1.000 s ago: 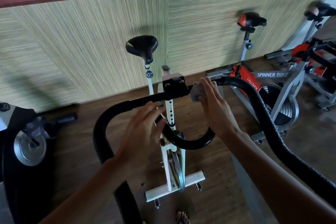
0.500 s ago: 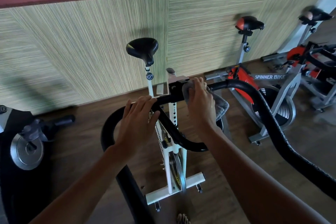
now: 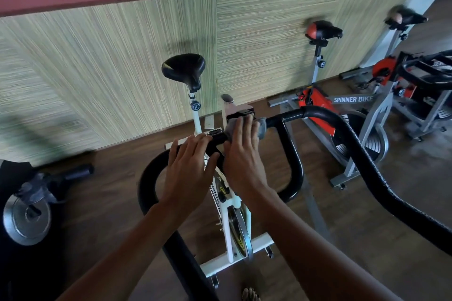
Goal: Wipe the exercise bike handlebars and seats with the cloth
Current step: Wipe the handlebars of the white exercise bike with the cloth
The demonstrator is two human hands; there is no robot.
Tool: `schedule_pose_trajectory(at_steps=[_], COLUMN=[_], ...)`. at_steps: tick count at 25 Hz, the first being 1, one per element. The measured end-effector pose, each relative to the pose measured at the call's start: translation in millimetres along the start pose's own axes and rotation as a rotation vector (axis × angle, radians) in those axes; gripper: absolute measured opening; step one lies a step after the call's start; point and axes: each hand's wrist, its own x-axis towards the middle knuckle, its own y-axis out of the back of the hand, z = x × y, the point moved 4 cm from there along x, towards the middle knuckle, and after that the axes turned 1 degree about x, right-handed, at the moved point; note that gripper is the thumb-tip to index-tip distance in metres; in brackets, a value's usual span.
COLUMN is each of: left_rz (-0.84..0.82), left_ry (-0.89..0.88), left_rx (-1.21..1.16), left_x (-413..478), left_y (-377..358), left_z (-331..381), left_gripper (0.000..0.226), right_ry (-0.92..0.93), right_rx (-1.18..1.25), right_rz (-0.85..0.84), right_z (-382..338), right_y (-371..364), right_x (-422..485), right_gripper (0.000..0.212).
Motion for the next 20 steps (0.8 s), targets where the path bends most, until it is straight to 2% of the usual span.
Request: schedule_pose_trajectory(at_steps=[4, 8, 13, 20], left_rz=[0.003, -0.006, 0.01, 0.014], left_ry=[-0.003, -0.011, -0.016, -0.025], left_rx=[0.018, 0.008, 0.037, 0.056], left_x=[2, 1, 1, -1], left_y=[0, 0, 1, 0], left_z=[1, 2, 2, 2], left_gripper=[0.059, 0.062, 0.062, 0.058], right_ry=[-0.009, 0.021, -0.15, -0.094], right_rx=[-0.071, 0.029, 0.097, 0.066], right_rz=[-0.052, -0.096, 0.048, 0.049], right_z=[8, 5, -4, -5], right_y=[6, 2, 3, 3], right_x=[5, 1, 11, 9], right_gripper=[0.062, 0.061, 0.061, 0.057])
